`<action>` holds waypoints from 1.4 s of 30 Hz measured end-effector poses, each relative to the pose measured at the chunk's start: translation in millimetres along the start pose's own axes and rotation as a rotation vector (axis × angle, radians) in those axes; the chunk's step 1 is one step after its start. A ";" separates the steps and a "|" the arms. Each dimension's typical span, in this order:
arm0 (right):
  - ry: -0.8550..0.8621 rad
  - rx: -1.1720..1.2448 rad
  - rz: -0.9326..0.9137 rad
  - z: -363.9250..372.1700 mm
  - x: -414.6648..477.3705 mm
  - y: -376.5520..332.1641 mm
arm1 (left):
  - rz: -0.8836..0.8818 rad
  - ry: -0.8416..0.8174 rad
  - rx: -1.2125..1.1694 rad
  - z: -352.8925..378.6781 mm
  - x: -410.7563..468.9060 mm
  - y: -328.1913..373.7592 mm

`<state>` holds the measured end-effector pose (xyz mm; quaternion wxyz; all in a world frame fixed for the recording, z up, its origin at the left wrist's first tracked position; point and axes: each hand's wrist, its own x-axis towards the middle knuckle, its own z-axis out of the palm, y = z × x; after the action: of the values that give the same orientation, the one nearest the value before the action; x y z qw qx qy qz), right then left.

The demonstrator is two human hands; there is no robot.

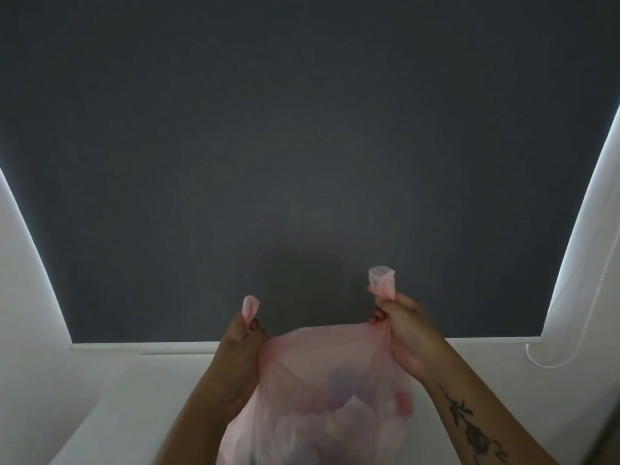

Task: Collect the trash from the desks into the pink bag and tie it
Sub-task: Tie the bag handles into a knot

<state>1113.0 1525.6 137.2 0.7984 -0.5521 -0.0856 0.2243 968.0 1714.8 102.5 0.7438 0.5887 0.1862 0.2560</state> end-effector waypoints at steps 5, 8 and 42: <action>0.092 0.073 -0.057 -1.3 0.4 10.3 | 0.051 0.031 0.080 7.0 -3.7 -5.6; 0.218 -0.214 -0.119 -3.5 -0.6 19.3 | 0.041 0.072 -0.014 14.1 -4.5 -12.8; 0.290 -0.366 -0.163 -3.6 -3.2 61.0 | 0.076 0.402 0.478 36.3 -31.3 -65.8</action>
<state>1095.5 1538.8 80.1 0.7047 -0.7051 -0.0537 0.0582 974.7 1656.1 46.4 0.5226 0.6910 0.3622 0.3439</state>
